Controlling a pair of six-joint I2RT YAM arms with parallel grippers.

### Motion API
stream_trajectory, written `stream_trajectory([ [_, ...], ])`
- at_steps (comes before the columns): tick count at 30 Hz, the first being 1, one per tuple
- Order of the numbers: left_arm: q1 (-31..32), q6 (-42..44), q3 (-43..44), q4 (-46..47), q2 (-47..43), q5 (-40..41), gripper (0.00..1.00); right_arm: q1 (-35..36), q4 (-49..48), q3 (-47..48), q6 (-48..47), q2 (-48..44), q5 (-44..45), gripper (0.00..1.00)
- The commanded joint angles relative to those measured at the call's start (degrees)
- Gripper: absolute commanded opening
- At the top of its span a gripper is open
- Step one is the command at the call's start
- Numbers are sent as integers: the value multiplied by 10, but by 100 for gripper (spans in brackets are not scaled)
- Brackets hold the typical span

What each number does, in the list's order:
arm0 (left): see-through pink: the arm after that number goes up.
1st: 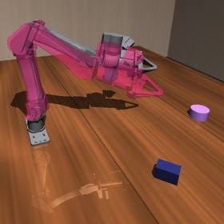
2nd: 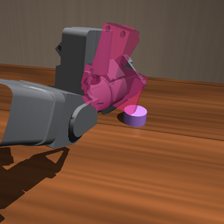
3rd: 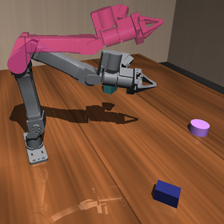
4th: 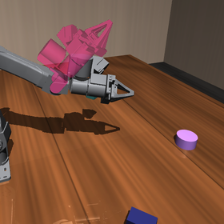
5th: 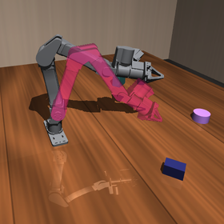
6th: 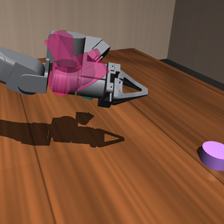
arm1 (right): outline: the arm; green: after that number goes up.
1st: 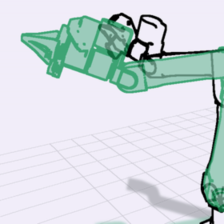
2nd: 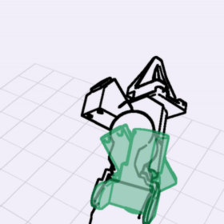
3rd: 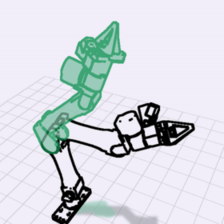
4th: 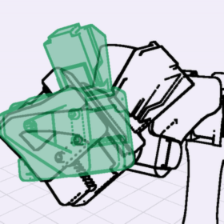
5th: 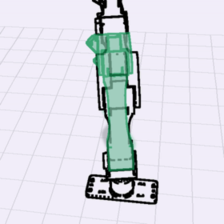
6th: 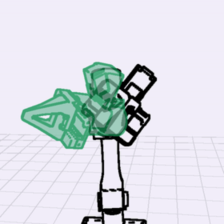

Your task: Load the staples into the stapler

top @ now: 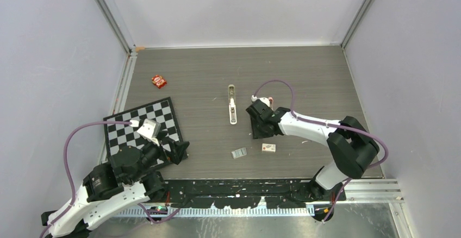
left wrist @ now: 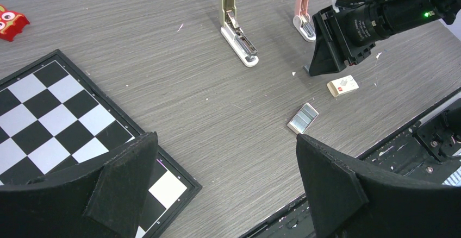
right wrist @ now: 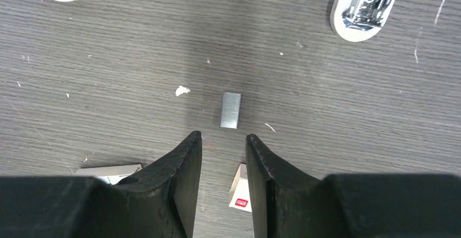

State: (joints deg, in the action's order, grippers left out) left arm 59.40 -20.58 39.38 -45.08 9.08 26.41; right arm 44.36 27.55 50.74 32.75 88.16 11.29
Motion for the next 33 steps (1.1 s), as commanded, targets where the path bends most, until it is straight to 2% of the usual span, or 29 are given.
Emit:
stream_trajectory([
  [1, 1, 1, 4, 9, -1, 8, 100, 11, 5, 25, 8, 15, 28, 41],
  [13, 2, -5, 12, -4, 9, 23, 100, 20, -6, 23, 9, 47, 48, 35],
  [21, 1, -26, 27, -23, 39, 33, 100, 20, -28, 13, 12, 53, 40, 26],
  [23, 1, -31, 36, -27, 64, 33, 100, 20, -27, 12, 13, 46, 40, 25],
  [28, 2, -62, 66, -38, 188, 28, 100, 20, -45, 1, 15, 15, 35, 22],
  [33, -10, -75, 95, 36, 288, -36, 94, 10, -60, 0, 3, -4, 23, 21],
])
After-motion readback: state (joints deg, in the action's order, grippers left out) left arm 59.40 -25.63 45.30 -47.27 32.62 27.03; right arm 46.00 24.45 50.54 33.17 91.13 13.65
